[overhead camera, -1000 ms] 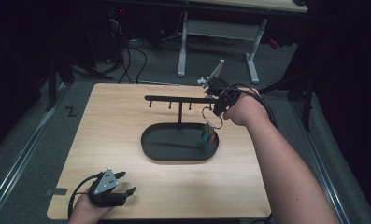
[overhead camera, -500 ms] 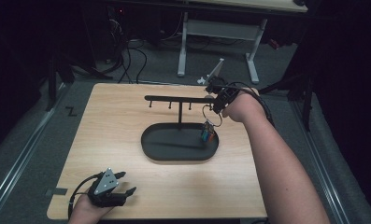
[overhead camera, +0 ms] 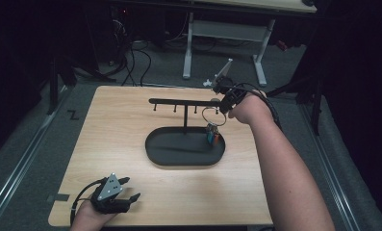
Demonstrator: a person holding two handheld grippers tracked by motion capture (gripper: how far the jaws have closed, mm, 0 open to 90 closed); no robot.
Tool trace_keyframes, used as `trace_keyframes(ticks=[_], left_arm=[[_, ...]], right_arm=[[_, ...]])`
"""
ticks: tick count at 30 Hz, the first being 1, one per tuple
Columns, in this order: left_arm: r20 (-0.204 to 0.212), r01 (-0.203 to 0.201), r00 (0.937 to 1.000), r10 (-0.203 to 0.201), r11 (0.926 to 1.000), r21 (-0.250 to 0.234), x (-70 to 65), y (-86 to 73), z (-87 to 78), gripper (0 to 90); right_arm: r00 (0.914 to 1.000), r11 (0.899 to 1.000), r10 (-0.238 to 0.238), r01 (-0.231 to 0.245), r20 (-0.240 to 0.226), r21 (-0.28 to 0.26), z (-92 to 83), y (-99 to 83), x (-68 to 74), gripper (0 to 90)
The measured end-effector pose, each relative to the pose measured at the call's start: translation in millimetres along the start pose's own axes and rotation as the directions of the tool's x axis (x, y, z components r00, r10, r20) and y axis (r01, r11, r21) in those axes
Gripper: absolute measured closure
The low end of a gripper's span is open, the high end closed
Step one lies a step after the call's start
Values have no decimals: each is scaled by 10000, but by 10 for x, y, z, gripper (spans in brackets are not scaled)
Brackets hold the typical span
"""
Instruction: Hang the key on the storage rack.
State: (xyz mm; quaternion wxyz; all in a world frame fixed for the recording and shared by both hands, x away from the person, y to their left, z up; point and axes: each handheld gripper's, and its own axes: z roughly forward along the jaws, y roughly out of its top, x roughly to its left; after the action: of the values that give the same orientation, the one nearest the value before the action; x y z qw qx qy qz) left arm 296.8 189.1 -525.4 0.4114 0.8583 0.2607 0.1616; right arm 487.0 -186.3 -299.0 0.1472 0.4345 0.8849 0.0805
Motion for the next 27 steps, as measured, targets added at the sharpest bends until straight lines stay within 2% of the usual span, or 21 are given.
trace_keyframes(ticks=[5,6,7,10,17,18,23,27], left_arm=[[14,-15,10000,15,10000,-16,-11,6,5,313],[33,-33,10000,33,10000,20,-11,7,2,313],[29,-41,10000,40,10000,14,-12,8,3,313],[20,-29,10000,29,10000,13,-12,11,4,313],[23,-53,10000,53,10000,12,-21,15,13,313],[3,-53,10000,53,10000,-11,-24,14,16,313],[49,-33,10000,33,10000,-23,-23,21,22,313],[57,-12,10000,12,10000,-27,-17,21,21,313]], right_arm=[[9998,9998,133,-131,140,-124,-59,-40,18,778],[9995,9996,276,-275,172,-73,-69,-54,29,766],[9997,9998,140,-137,185,-144,-71,-67,21,755],[9996,9996,201,-198,182,-216,-78,-117,22,722],[9964,9963,817,-811,217,-276,32,-245,10,518],[9966,9963,795,-787,211,-340,57,-264,3,491],[9933,9920,1132,-1142,-218,-545,155,-362,-11,399],[9936,9912,1109,-1120,-199,-710,221,-428,-11,332]])
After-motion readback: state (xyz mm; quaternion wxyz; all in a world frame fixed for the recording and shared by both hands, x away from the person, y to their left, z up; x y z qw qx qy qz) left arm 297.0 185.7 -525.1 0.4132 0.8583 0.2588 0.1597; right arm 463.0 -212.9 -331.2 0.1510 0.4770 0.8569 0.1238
